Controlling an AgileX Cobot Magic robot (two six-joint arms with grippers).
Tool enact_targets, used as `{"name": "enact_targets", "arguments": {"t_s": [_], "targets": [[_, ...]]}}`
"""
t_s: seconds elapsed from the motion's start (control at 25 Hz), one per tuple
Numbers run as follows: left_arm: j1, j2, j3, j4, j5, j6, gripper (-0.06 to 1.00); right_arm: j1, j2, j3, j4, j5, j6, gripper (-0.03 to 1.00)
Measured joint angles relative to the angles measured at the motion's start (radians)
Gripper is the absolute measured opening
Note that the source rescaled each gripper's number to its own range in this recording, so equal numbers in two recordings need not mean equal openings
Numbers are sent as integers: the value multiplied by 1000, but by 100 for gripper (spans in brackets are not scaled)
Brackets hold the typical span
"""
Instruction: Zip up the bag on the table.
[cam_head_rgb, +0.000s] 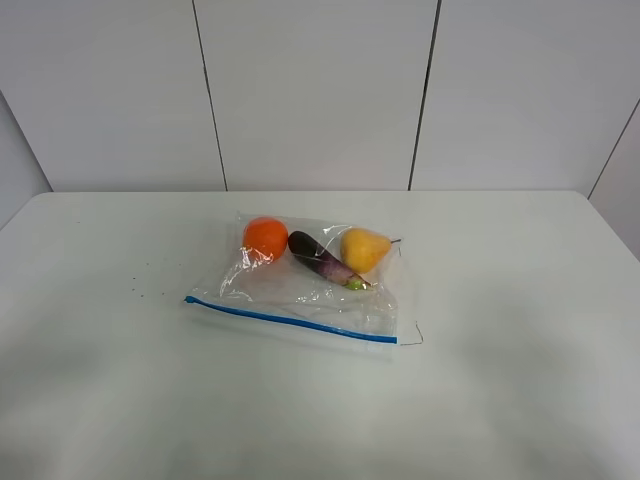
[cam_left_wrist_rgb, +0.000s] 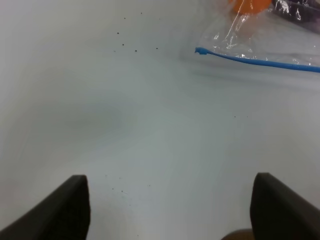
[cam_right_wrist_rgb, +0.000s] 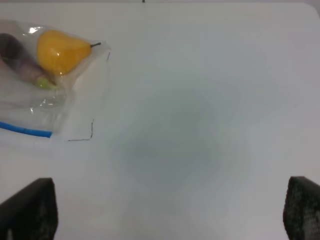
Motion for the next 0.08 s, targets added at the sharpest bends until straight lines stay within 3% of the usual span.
{"name": "enact_targets", "arguments": {"t_s": [0.08], "targets": [[0, 0, 0, 0, 0, 0, 100, 0, 0, 0, 0, 0, 1, 100]]}}
